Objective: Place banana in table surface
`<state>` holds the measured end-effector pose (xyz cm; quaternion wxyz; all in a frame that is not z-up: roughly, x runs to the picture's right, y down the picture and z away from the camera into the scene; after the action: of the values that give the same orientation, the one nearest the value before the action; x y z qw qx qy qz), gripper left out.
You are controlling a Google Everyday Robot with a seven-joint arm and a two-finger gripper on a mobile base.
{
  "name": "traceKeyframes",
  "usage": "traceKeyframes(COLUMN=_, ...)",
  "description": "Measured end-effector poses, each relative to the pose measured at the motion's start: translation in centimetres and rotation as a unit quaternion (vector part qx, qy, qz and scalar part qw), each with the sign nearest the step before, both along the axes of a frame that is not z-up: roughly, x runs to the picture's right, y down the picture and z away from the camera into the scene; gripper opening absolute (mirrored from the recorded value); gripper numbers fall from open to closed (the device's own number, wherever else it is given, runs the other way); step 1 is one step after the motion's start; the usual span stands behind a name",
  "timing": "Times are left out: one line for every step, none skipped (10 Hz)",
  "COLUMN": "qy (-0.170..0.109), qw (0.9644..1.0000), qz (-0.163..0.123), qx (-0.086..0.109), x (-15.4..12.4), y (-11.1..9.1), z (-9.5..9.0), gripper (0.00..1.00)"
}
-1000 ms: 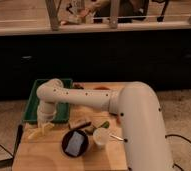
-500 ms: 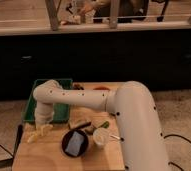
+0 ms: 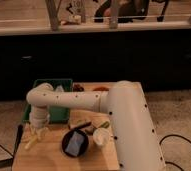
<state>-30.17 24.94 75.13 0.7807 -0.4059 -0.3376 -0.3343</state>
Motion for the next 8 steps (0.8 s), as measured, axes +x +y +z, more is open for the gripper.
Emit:
traceKeyframes(qy=-0.006, qw=1.0, qz=-0.007, qx=0.0, x=0.0, y=0.3, z=0.0, gripper=0.06)
traceKeyframes(qy=-0.013, qw=0.9998, qz=-0.015, qx=0.0, x=-0.1, y=0.8, z=0.1, gripper=0.17)
traceKeyframes(qy=-0.02, qw=0.9995, qz=-0.023, qx=0.0, x=-0.3, y=1.3, z=0.1, gripper=0.27)
traceKeyframes(qy=-0.025, qw=0.9993, qz=-0.028, qx=-0.001, x=-0.4, y=1.6, z=0.0, gripper=0.37)
traceKeyframes(qy=-0.029, qw=0.999, qz=-0.034, qx=-0.002, x=-0.2, y=2.0, z=-0.1, gripper=0.5)
traceKeyframes(qy=-0.033, qw=0.9988, qz=-0.037, qx=-0.003, x=-0.3, y=2.2, z=-0.2, gripper=0.58)
traceKeyframes(qy=-0.038, qw=0.9984, qz=-0.041, qx=-0.003, x=-0.5, y=2.4, z=-0.3, gripper=0.68)
traceKeyframes(qy=-0.042, qw=0.9981, qz=-0.044, qx=-0.004, x=-0.6, y=2.6, z=-0.5, gripper=0.76)
